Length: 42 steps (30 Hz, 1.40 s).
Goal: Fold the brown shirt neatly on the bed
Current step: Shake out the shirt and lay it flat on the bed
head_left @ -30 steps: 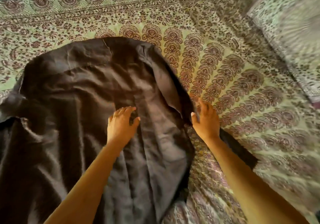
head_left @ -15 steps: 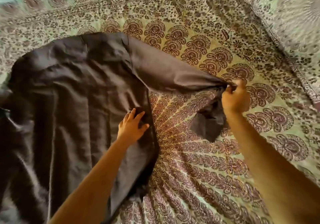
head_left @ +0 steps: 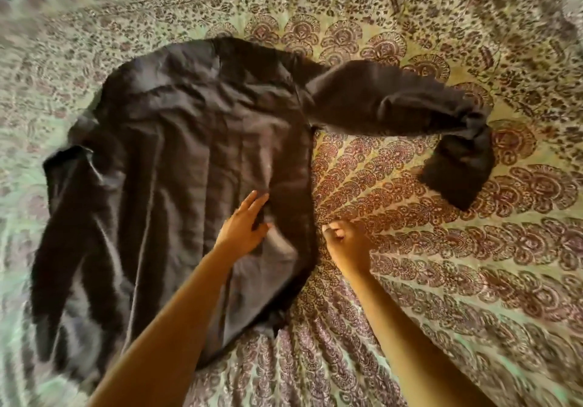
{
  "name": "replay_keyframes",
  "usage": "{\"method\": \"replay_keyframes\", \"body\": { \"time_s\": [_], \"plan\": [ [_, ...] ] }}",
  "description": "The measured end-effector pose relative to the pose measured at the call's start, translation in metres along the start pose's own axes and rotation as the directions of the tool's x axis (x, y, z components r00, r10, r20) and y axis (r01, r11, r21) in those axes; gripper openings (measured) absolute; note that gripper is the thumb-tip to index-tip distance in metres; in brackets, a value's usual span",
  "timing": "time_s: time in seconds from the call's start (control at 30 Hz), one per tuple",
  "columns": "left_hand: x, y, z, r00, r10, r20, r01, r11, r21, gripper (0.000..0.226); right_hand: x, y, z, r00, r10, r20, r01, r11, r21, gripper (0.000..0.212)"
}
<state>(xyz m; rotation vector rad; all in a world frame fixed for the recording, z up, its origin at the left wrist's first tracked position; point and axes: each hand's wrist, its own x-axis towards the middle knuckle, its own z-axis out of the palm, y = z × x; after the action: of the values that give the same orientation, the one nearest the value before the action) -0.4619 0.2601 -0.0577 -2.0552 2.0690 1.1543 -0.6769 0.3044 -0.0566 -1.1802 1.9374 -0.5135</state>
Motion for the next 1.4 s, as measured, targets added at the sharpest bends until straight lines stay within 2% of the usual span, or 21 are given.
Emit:
{"method": "replay_keyframes", "body": {
  "time_s": [0.13, 0.17, 0.23, 0.33, 0.4, 0.5, 0.57, 0.63, 0.73, 0.83, 1.0, 1.07, 1.13, 1.23, 1.27, 1.33, 1.4],
  "plan": [
    [-0.042, -0.052, -0.012, 0.993, -0.109, -0.034, 0.106, 0.991, -0.079, 0.059, -0.042, -0.008, 0.043, 0.961, 0.083, 0.265, -0.140, 0.969, 0.204, 0.017],
    [-0.053, -0.064, -0.013, 0.992, -0.122, -0.027, 0.120, 0.991, -0.056, 0.055, -0.050, -0.011, 0.047, 0.949, 0.102, 0.297, -0.183, 0.949, 0.258, 0.013],
    [-0.079, -0.090, -0.015, 0.993, -0.121, -0.014, 0.121, 0.992, 0.032, 0.050, -0.066, -0.015, 0.052, 0.940, 0.095, 0.326, -0.211, 0.916, 0.341, 0.021],
    [-0.115, -0.127, -0.018, 0.990, -0.140, 0.011, 0.139, 0.988, 0.060, 0.051, -0.083, -0.005, 0.056, 0.928, 0.112, 0.356, -0.228, 0.926, 0.302, 0.038],
    [-0.140, -0.153, -0.023, 0.987, -0.157, 0.017, 0.157, 0.987, 0.020, 0.051, -0.096, -0.001, 0.060, 0.947, 0.118, 0.299, -0.184, 0.961, 0.205, 0.032],
    [-0.182, -0.190, -0.030, 0.965, -0.258, -0.047, 0.258, 0.966, -0.003, 0.041, -0.118, -0.005, 0.066, 0.972, 0.204, 0.112, -0.227, 0.938, 0.260, 0.022],
    [-0.208, -0.216, -0.033, 0.926, -0.359, -0.116, 0.348, 0.932, -0.105, 0.036, -0.136, -0.012, 0.078, 0.939, 0.344, -0.017, -0.326, 0.904, 0.275, 0.032],
    [-0.229, -0.242, -0.038, 0.864, -0.478, -0.158, 0.443, 0.871, -0.213, 0.035, -0.155, -0.012, 0.096, 0.888, 0.455, -0.075, -0.432, 0.877, 0.210, 0.050],
    [-0.248, -0.271, -0.042, 0.792, -0.553, -0.258, 0.517, 0.833, -0.198, 0.041, -0.174, -0.014, 0.121, 0.867, 0.489, -0.094, -0.481, 0.871, 0.095, 0.052],
    [-0.253, -0.285, -0.047, 0.707, -0.654, -0.270, 0.613, 0.757, -0.227, 0.048, -0.180, -0.021, 0.132, 0.833, 0.529, -0.161, -0.512, 0.848, 0.135, 0.050],
    [-0.249, -0.302, -0.049, 0.686, -0.689, -0.233, 0.599, 0.717, -0.356, 0.041, -0.186, -0.034, 0.142, 0.805, 0.514, -0.295, -0.408, 0.842, 0.354, 0.040],
    [-0.250, -0.308, -0.049, 0.671, -0.714, -0.198, 0.600, 0.680, -0.421, 0.035, -0.192, -0.037, 0.141, 0.782, 0.497, -0.377, -0.399, 0.863, 0.311, 0.040],
    [-0.257, -0.315, -0.052, 0.673, -0.703, -0.229, 0.551, 0.684, -0.478, 0.029, -0.195, -0.036, 0.133, 0.742, 0.485, -0.462, -0.385, 0.873, 0.298, 0.037],
    [-0.273, -0.333, -0.050, 0.605, -0.761, -0.235, 0.497, 0.591, -0.636, 0.024, -0.202, -0.021, 0.107, 0.688, 0.475, -0.549, -0.378, 0.880, 0.289, 0.035],
    [-0.278, -0.337, -0.049, 0.600, -0.778, -0.188, 0.491, 0.543, -0.681, 0.022, -0.204, -0.010, 0.098, 0.682, 0.469, -0.561, -0.393, 0.882, 0.260, 0.034],
    [-0.283, -0.340, -0.046, 0.638, -0.768, -0.066, 0.452, 0.442, -0.775, 0.016, -0.206, 0.010, 0.086, 0.721, 0.468, -0.511, -0.385, 0.884, 0.267, 0.038],
    [-0.285, -0.333, -0.043, 0.676, -0.737, -0.010, 0.404, 0.382, -0.831, 0.014, -0.209, 0.025, 0.079, 0.739, 0.532, -0.413, -0.372, 0.834, 0.407, 0.042]
  ]
}}
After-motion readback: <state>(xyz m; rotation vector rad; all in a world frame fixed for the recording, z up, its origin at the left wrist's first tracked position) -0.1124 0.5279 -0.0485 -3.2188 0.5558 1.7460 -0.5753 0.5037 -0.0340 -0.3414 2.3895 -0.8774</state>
